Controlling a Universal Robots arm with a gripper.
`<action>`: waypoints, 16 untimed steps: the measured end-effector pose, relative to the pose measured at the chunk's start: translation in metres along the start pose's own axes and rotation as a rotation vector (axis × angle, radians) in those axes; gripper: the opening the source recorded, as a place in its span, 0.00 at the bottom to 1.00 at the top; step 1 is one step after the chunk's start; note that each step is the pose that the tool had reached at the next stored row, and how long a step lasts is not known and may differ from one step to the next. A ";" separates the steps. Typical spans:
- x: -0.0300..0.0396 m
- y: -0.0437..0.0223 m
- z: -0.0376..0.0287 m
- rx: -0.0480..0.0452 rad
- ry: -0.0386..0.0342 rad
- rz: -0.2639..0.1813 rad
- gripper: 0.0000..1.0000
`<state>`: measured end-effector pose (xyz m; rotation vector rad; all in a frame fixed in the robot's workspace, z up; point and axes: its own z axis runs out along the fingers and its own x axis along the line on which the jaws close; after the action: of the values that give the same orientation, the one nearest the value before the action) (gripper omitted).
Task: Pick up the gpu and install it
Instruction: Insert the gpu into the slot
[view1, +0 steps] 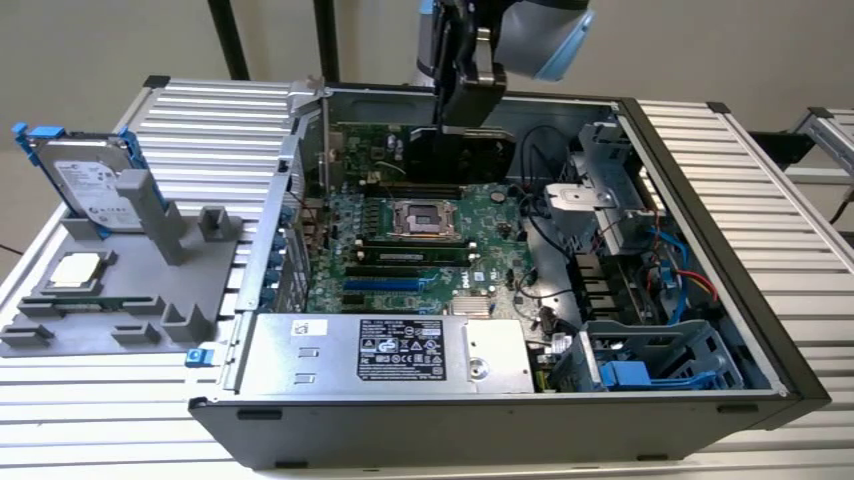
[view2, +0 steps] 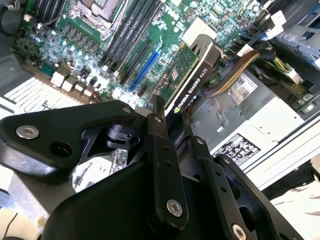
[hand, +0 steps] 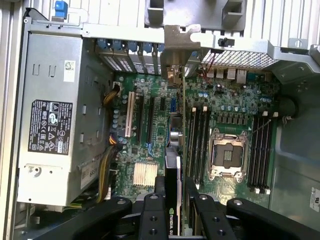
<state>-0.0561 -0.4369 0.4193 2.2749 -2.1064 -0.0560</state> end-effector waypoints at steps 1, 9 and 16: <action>0.0000 -0.0002 0.0000 0.0000 0.0002 -0.003 0.00; 0.0001 -0.0009 0.0000 0.0001 0.0022 -0.040 0.00; 0.0001 -0.0014 -0.0001 0.0001 0.0040 -0.074 0.00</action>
<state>-0.0548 -0.4369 0.4193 2.3501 -2.0203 -0.0535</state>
